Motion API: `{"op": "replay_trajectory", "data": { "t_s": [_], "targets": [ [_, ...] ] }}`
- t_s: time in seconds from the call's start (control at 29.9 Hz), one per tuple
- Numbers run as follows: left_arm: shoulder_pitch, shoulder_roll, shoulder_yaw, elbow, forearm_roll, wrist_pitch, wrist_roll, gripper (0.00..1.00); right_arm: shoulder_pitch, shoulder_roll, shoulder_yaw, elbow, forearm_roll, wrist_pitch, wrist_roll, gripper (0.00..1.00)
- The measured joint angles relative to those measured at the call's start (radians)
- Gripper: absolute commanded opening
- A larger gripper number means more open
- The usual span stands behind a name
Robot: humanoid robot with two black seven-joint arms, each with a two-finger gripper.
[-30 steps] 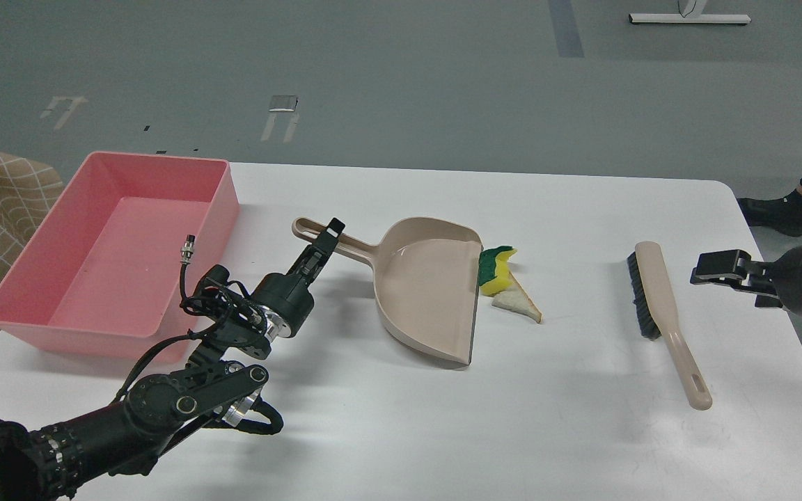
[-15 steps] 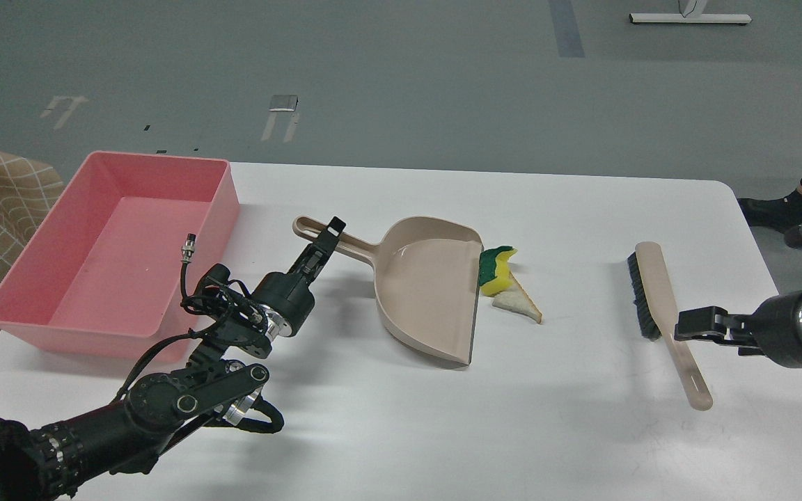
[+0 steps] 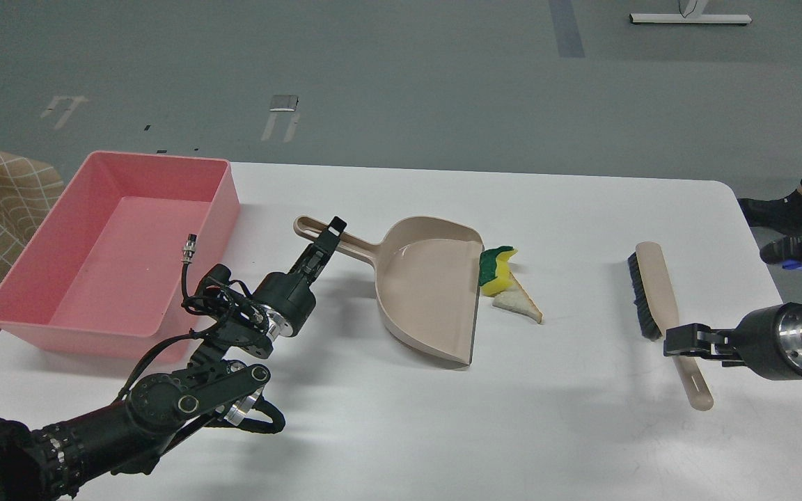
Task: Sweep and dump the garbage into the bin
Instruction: 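Grasp the black-bristled brush by its wooden handle with the right hand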
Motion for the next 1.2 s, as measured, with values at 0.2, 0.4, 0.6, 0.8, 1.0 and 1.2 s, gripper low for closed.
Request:
{"op": "replay_trajectory", "data": {
  "t_s": [0.2,0.4,0.6,0.8,1.0,1.2],
  "targets": [
    [0.0,0.0,0.0,0.0,0.0,0.0,0.0,0.0,-0.003,0.018,0.0,-0.003,0.0,0.0,0.0,0.7],
    [0.0,0.0,0.0,0.0,0.0,0.0,0.0,0.0,-0.021,0.02,0.0,-0.004,0.0,0.0,0.0,0.61],
    [0.0,0.0,0.0,0.001,0.0,0.0,0.0,0.0,-0.028,0.02,0.0,-0.004,0.0,0.0,0.0,0.37],
    [0.0,0.0,0.0,0.001,0.0,0.0,0.0,0.0,-0.024,0.019,0.001,-0.005,0.004,0.0,0.0,0.16],
    [0.0,0.0,0.0,0.0,0.0,0.0,0.0,0.0,-0.021,0.019,0.006,-0.001,0.007,0.0,0.0,0.01],
    [0.0,0.001,0.0,0.0,0.0,0.0,0.0,0.0,-0.019,0.025,0.033,-0.003,0.008,0.0,0.0,0.0]
  ]
}}
